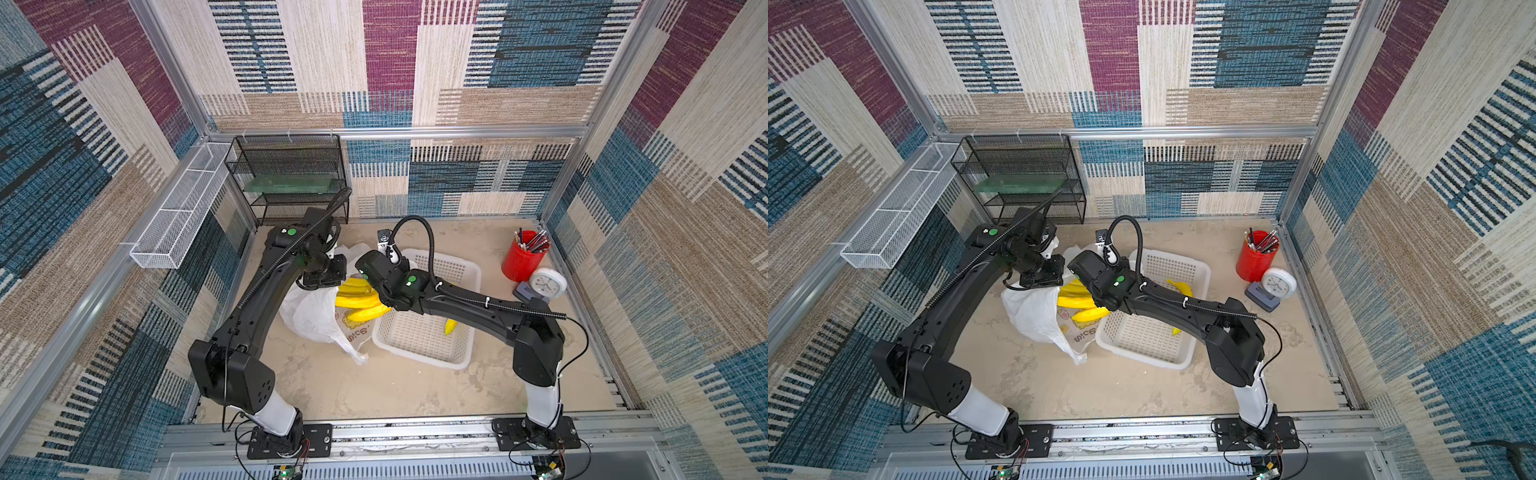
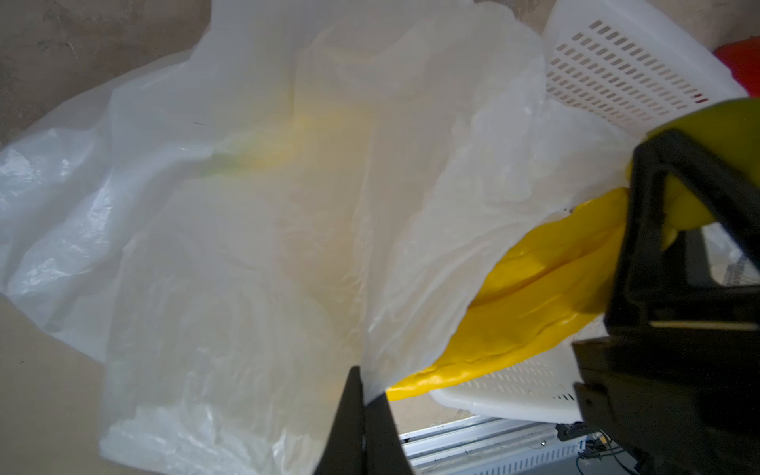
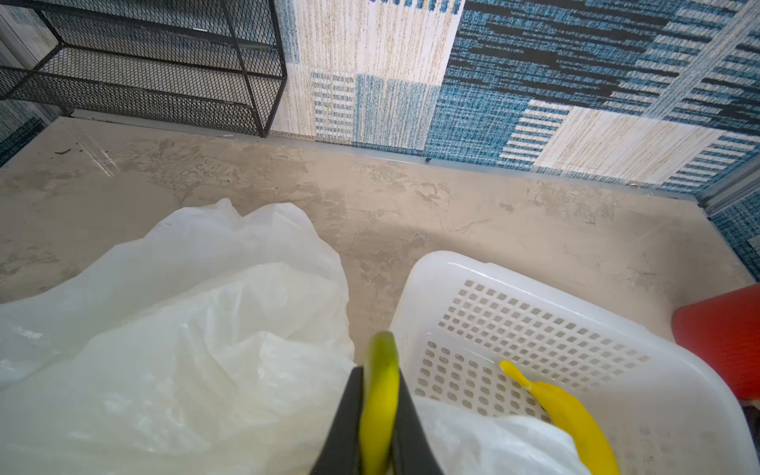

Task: Place the banana into a plastic bag & tie a knot
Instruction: Place the banana into the plastic bag.

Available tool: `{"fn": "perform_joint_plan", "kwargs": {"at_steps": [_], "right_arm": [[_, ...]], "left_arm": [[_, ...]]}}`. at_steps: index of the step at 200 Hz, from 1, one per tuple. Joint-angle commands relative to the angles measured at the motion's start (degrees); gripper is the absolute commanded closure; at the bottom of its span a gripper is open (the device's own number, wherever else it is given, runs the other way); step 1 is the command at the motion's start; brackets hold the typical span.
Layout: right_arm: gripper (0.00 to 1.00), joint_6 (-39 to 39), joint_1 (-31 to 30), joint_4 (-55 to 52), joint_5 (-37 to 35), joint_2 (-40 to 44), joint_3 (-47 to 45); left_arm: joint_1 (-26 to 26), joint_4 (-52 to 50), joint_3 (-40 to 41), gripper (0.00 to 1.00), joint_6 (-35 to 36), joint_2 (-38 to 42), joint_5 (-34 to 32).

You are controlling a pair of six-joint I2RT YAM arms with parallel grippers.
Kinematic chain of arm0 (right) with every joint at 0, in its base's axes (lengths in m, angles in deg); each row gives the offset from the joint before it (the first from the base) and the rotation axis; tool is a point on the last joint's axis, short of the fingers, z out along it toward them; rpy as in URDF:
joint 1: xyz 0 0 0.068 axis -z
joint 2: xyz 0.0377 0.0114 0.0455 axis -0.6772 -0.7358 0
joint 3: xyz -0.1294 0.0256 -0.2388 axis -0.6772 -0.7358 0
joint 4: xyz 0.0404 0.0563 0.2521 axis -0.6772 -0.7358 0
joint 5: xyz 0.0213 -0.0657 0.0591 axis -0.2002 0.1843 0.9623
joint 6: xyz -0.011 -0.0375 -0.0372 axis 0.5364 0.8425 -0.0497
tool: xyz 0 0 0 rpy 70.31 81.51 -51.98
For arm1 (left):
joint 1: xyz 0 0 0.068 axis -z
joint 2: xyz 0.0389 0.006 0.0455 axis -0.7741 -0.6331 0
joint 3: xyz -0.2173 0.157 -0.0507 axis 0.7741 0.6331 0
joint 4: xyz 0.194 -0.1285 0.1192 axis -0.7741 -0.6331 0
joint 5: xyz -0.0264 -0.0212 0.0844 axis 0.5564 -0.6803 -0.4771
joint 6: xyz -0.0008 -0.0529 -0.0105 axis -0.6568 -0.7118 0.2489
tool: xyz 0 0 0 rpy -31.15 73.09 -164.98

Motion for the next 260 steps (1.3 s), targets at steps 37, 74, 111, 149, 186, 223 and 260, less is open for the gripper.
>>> {"fn": "perform_joint_plan", "kwargs": {"at_steps": [37,74,111,149,186,223,260], "right_arm": [[1.00,-0.9,0.2,14.8,9.9,-1.1,0.4],[1.00,-4.2,1.4,27.8,18.1,0.6,-7.2],[1.00,-8.3,2.6,34.4,21.9,1.4,-11.8],[1.00,-10.1,1.7,30.6,18.3,0.2,-11.7],[1.00,-14.3,-2.2,17.2,8.8,-3.4,-6.4],[1.00,-19.9,-2.0,10.2,7.3,-8.7,-0.7],[1.00,-21.9,-1.2,20.7,11.6,-7.0,-5.4]], "left_arm": [[0.1,-1.0,-0.8,1.00,-3.8,-0.9,4.0],[0.0,-1.0,-2.8,1.00,-4.2,-2.1,5.9],[-0.1,-1.0,-3.4,1.00,-3.8,-2.8,5.6],[-0.1,-1.7,-3.9,1.00,-4.0,-2.8,5.4],[-0.1,-1.7,-3.5,1.00,-4.9,-2.9,6.3],[-0.1,-1.7,-1.9,1.00,-5.1,-2.3,7.0],[-0.1,-1.7,0.2,1.00,-5.2,-1.8,6.5]]}}
